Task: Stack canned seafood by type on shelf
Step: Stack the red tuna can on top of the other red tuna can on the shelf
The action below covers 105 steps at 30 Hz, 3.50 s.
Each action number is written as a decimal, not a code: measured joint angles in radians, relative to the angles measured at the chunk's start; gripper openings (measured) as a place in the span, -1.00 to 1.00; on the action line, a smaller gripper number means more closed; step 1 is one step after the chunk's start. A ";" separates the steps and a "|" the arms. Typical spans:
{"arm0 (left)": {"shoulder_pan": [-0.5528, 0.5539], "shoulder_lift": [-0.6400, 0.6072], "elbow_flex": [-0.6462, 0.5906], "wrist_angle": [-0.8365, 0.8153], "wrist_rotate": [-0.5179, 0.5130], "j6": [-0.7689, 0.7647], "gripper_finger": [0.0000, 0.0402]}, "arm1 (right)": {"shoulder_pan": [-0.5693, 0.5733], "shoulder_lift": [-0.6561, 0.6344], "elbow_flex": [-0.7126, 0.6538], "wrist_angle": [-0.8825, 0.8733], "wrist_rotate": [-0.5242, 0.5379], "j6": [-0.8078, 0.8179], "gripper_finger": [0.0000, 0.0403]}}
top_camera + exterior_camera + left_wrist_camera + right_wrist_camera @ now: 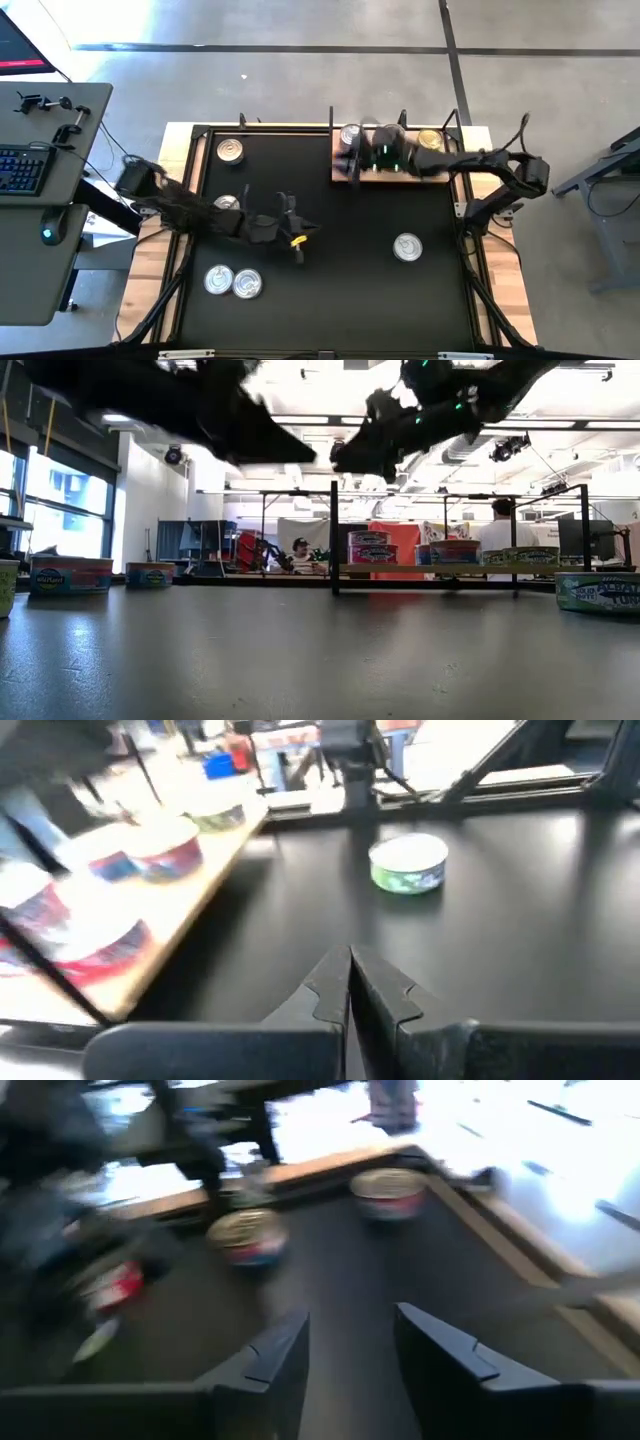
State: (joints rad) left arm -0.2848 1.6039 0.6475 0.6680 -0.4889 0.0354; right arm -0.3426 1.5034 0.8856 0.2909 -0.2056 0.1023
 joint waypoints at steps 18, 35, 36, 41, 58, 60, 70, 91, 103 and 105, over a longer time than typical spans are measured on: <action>-0.302 -0.308 0.217 -0.696 -0.305 0.011 -0.99 | 0.848 -0.177 -0.278 0.370 0.562 -0.167 -0.61; -0.414 -0.225 0.486 -0.930 -0.306 0.096 -0.98 | 0.958 -0.240 -0.213 0.261 0.616 -0.137 -0.29; -0.415 -0.225 0.506 -1.054 -0.307 0.034 -0.97 | 0.952 -0.236 -0.212 0.249 0.621 -0.138 -0.24; -0.402 -0.225 0.574 -1.591 -0.136 -0.490 -0.87 | 0.930 -0.234 -0.210 0.156 0.625 -0.125 -0.10; -0.618 -0.217 0.245 -1.613 0.421 -1.394 -0.95 | 0.921 -0.234 -0.210 -0.017 0.631 -0.108 -0.09; -0.624 -0.217 0.183 -1.562 0.401 -1.448 -0.97 | 0.918 -0.234 -0.210 -0.018 0.631 -0.110 -0.09; -0.581 -0.225 0.029 -1.444 0.270 -1.473 -1.00 | 0.918 -0.233 -0.210 -0.034 0.631 -0.110 -0.09; 0.050 0.072 -0.006 -0.199 0.213 -0.372 -1.00 | 0.918 -0.233 -0.210 -0.032 0.631 -0.049 -0.09; 0.009 0.063 0.151 -0.452 0.320 0.223 -0.68 | 0.918 -0.232 -0.212 -0.049 0.755 0.067 -0.09; 0.000 0.067 0.154 -0.462 0.327 0.262 -0.53 | 0.918 -0.232 -0.212 -0.058 0.777 0.092 -0.09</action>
State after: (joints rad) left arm -0.2849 1.6710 0.8012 0.2057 -0.1618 0.2970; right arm 0.5755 1.2709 0.6731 0.2332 0.5712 0.1946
